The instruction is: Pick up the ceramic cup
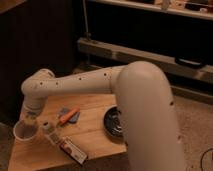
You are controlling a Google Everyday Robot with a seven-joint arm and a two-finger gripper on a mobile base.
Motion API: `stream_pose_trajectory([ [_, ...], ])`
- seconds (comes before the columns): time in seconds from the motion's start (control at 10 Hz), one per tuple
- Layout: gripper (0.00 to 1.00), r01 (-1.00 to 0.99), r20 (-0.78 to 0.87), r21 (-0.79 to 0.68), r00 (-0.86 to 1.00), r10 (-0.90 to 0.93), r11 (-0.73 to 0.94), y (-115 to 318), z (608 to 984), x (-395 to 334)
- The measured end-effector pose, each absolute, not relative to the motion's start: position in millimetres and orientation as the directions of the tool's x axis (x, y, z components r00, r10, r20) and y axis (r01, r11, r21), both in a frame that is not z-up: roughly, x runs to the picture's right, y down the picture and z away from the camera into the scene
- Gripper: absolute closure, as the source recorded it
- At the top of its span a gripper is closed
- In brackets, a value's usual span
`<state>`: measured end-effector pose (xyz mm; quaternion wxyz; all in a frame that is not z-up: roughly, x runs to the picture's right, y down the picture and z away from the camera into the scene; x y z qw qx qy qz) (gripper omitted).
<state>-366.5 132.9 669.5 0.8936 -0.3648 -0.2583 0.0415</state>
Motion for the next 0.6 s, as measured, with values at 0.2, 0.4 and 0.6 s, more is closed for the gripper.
stream_pose_trajectory([
  [0.2, 1.00, 0.114, 0.445, -0.634, 0.863, 0.240, 0.765, 104.1, 642.6, -374.1],
  [0.4, 1.00, 0.096, 0.445, -0.609, 0.863, 0.240, 0.787, 84.7, 627.4, -380.3],
  [0.6, 1.00, 0.093, 0.443, -0.610, 0.864, 0.241, 0.787, 84.5, 628.7, -379.2],
])
